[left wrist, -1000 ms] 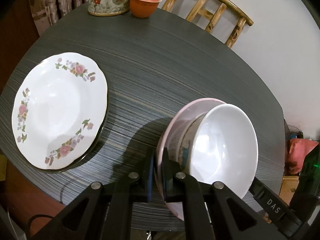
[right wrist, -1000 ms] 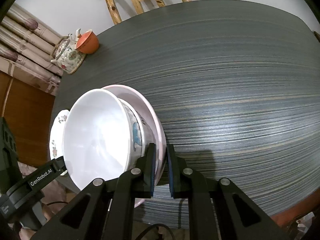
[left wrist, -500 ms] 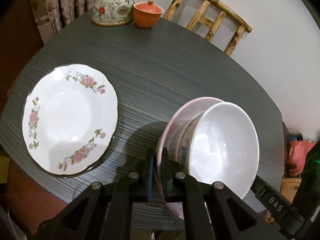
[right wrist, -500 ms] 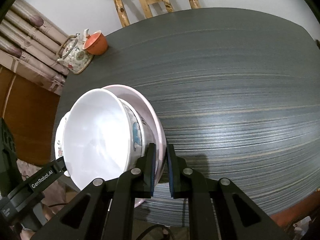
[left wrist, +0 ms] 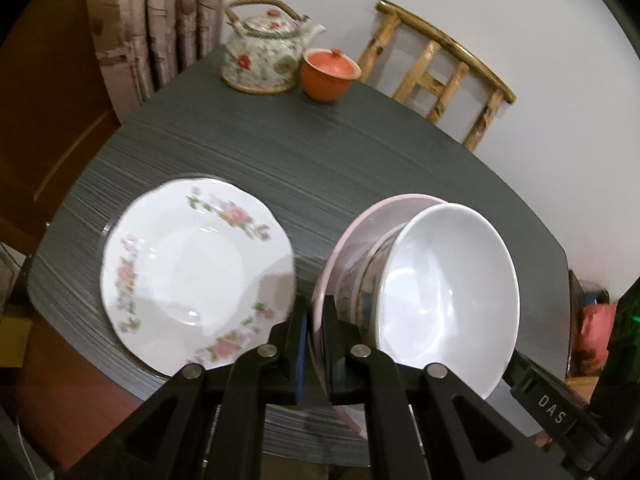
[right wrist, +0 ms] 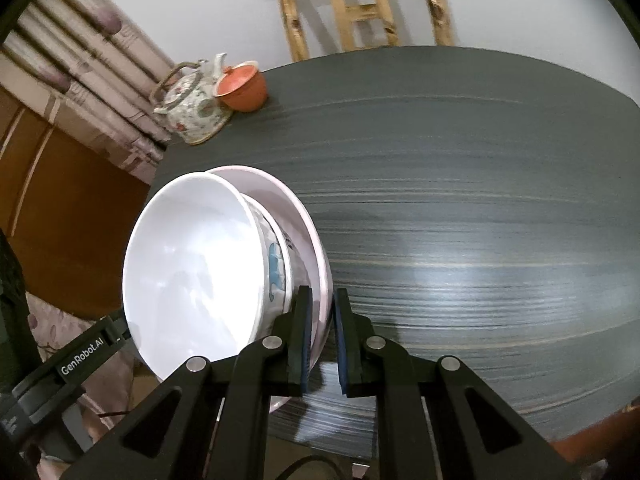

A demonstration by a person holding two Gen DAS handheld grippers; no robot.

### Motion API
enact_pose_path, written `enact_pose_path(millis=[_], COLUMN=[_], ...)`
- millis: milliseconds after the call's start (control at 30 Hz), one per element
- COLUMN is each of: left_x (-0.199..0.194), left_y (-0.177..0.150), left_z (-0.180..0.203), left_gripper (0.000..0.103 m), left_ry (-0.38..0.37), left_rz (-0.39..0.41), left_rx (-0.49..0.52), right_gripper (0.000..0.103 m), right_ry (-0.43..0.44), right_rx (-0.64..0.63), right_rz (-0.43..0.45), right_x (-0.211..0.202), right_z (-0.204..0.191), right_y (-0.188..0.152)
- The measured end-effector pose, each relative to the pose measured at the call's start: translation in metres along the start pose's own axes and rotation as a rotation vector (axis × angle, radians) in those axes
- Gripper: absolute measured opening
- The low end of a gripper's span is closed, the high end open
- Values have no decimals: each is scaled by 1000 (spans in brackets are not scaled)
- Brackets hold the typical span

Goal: Organize plates and bowls
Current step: 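Carry the nested bowls with both tools over the plate stack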

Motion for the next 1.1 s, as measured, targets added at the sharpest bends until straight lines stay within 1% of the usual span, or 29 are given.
enact_pose_path(millis=[300, 633, 867, 1100], left_x=[-14, -19, -17, -10], left_y=[30, 46, 46, 45], left_z=[-47, -96, -125, -142], left_gripper=[3, 3, 3, 4], left_ry=[66, 126, 146, 153], left_rz=[48, 66, 51, 31], left_rx=[-37, -62, -75, -78], right_gripper=[12, 12, 12, 12], right_ry=[49, 79, 76, 65], right_rx=[-68, -114, -130, -125], right_rz=[-30, -87, -124, -155], right_x=[18, 46, 62, 72], right_z=[-57, -106, -124, -131], right_y=[2, -7, -19, -31])
Point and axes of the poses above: each gripper's, at about its wrist camera, not at the fingertips, and x roughly the way its jaws point, z to its right, y to its top, the point moved 8 cm from there along x, roughly the way its jaws point, and after that the axes turned 12 degrees about z, right-handed, at the moved point
